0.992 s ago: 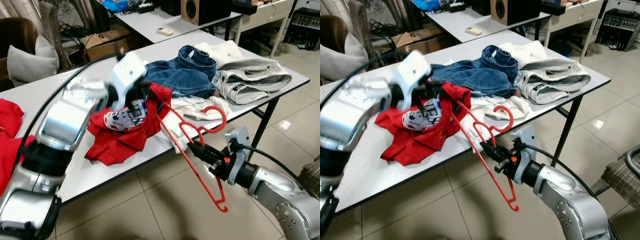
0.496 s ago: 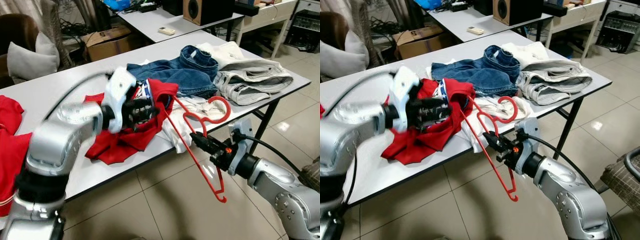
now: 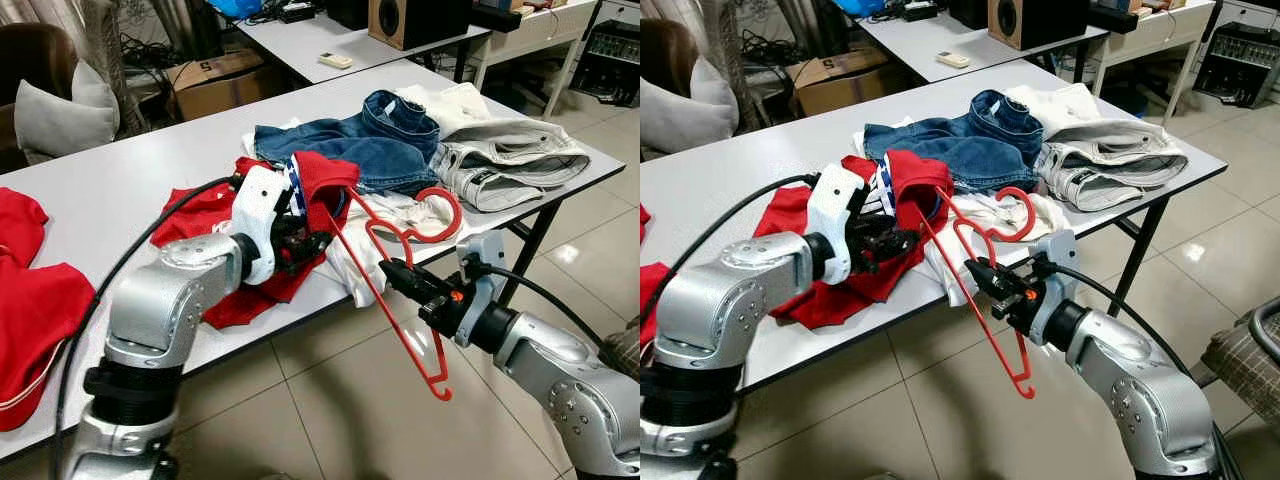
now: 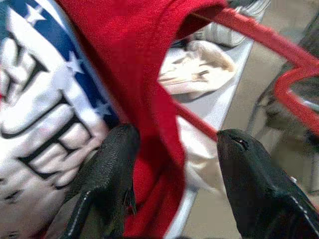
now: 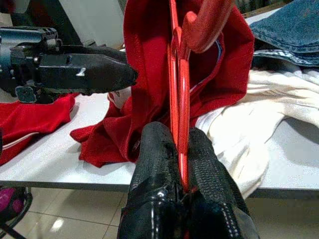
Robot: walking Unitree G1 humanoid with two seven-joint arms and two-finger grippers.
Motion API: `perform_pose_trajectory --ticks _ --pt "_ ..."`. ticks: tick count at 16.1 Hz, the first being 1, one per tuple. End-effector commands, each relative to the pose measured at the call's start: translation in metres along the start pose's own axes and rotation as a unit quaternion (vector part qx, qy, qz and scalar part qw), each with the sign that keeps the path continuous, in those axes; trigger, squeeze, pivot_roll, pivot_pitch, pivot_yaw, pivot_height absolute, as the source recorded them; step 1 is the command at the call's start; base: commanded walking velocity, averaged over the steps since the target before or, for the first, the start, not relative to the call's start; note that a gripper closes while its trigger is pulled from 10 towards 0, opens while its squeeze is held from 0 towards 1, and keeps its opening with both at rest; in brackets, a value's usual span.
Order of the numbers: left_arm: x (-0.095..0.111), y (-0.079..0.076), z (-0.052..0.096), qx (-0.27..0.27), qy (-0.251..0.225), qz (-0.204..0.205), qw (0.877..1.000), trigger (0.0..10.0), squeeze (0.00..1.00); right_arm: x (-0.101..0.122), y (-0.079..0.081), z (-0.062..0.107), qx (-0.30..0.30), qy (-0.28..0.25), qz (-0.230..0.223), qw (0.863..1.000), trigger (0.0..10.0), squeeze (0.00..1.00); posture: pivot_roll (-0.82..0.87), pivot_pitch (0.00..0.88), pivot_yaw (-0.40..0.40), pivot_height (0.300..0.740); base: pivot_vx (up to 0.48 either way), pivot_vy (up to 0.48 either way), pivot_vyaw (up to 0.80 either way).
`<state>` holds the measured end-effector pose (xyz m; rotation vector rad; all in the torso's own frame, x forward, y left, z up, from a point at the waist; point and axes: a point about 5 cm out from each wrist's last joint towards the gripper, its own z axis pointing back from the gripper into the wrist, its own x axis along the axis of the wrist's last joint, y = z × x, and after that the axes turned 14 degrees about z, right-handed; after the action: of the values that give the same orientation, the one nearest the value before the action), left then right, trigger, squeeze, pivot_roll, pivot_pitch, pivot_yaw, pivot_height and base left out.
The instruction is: Hang hanger
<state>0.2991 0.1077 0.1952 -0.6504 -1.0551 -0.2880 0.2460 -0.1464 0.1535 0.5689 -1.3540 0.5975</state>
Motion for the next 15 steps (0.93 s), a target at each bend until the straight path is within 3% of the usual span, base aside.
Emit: perform_pose_trajectory --ticks 1,4,5,6,7,9,15 --pt "0.001 0.002 0.003 0.003 -0.002 0.011 1.000 10.0 0.00 0.006 0.001 -0.001 0.004 -0.009 0.002 1.000 10.0 0.00 -0.13 0.000 0.114 0.740 0.000 0.000 0.00" --pt "-0.006 -0.002 -0.002 -0.007 -0.001 0.030 1.000 10.0 0.00 0.006 0.000 0.000 0.002 -0.010 0.003 1.000 10.0 0.00 -0.13 0.000 0.118 0.740 0.000 0.000 0.00" --pt "-0.010 0.001 -0.005 0.008 -0.002 0.028 1.000 8.2 0.00 0.007 0.001 0.000 0.003 -0.011 0.003 1.000 10.0 0.00 -0.13 0.000 0.118 0.740 0.000 0.000 0.00" --pt "-0.012 0.003 -0.007 0.015 -0.007 0.032 0.999 5.2 0.00 0.007 0.001 -0.001 0.003 -0.012 0.003 1.000 10.0 0.00 -0.13 0.000 0.117 0.740 0.000 0.000 0.00" --pt "-0.013 0.011 -0.012 0.042 -0.045 0.001 0.998 0.0 0.00 0.008 0.001 -0.001 0.004 -0.013 0.002 1.000 10.0 0.00 -0.13 0.000 0.117 0.740 0.000 0.000 0.00" --pt "-0.016 0.016 -0.017 0.048 -0.076 0.010 0.996 0.0 0.00 0.008 0.002 -0.001 0.006 -0.013 0.002 1.000 10.0 0.00 -0.14 0.000 0.117 0.740 0.000 0.000 0.00" --pt "-0.018 0.020 -0.017 0.057 -0.083 -0.009 0.995 0.0 0.00 0.008 0.001 0.000 0.005 -0.015 0.002 1.000 10.0 0.00 -0.14 0.000 0.117 0.740 0.000 0.000 0.00"
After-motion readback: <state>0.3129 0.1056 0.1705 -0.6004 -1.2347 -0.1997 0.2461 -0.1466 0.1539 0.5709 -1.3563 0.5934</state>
